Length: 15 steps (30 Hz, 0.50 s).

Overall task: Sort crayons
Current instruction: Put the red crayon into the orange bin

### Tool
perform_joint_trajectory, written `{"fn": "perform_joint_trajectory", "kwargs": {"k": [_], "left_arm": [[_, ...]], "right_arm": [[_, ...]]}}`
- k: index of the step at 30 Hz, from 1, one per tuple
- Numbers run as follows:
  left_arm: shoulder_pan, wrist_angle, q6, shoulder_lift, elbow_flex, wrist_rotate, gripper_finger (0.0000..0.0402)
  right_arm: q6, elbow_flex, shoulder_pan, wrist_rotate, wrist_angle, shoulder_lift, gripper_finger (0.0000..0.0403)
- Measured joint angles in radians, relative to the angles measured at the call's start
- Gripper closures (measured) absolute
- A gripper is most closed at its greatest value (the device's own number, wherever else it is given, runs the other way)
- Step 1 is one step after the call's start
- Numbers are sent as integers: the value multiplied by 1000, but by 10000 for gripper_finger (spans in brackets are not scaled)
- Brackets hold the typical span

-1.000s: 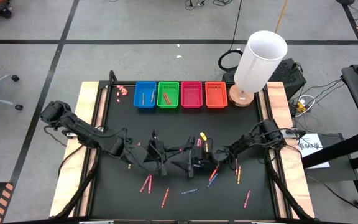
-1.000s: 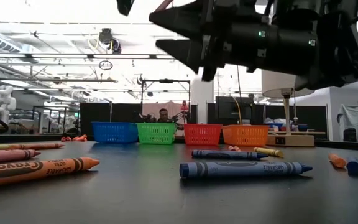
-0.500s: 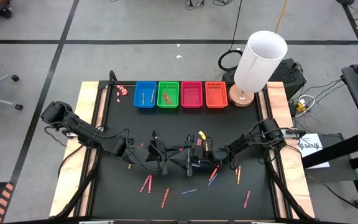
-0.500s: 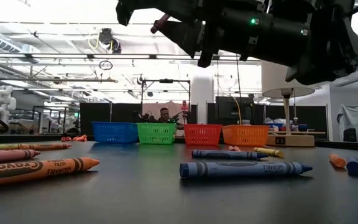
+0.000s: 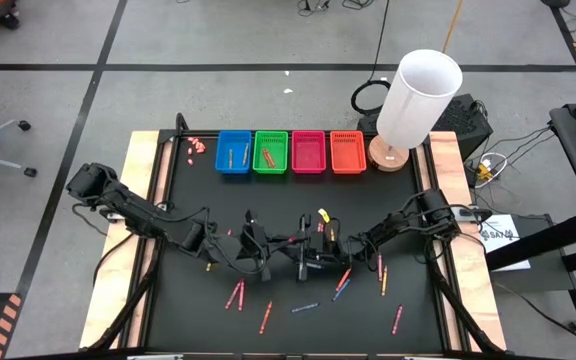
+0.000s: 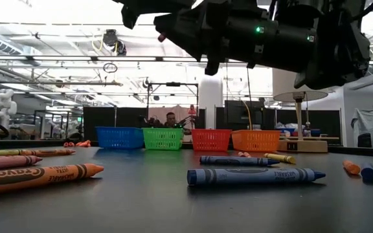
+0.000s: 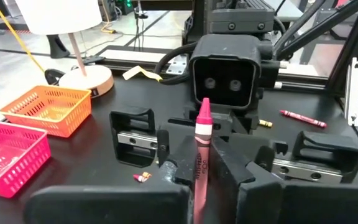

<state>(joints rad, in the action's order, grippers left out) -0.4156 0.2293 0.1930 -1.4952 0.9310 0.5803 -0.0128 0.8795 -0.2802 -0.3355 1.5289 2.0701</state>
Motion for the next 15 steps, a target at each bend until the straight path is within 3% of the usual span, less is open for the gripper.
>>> {"fn": "perform_joint_trajectory", "kwargs": {"k": [3, 10, 15], "left_arm": [[0, -4, 3, 0, 0, -14, 337], [-19, -7, 3, 8, 0, -19, 249], [-42, -73, 9, 49, 0, 11, 208]], "right_arm": [[-2, 0, 0, 0, -4, 0, 395], [0, 0, 0, -2, -14, 0, 387], [0, 0, 0, -3, -51, -1, 394]]}}
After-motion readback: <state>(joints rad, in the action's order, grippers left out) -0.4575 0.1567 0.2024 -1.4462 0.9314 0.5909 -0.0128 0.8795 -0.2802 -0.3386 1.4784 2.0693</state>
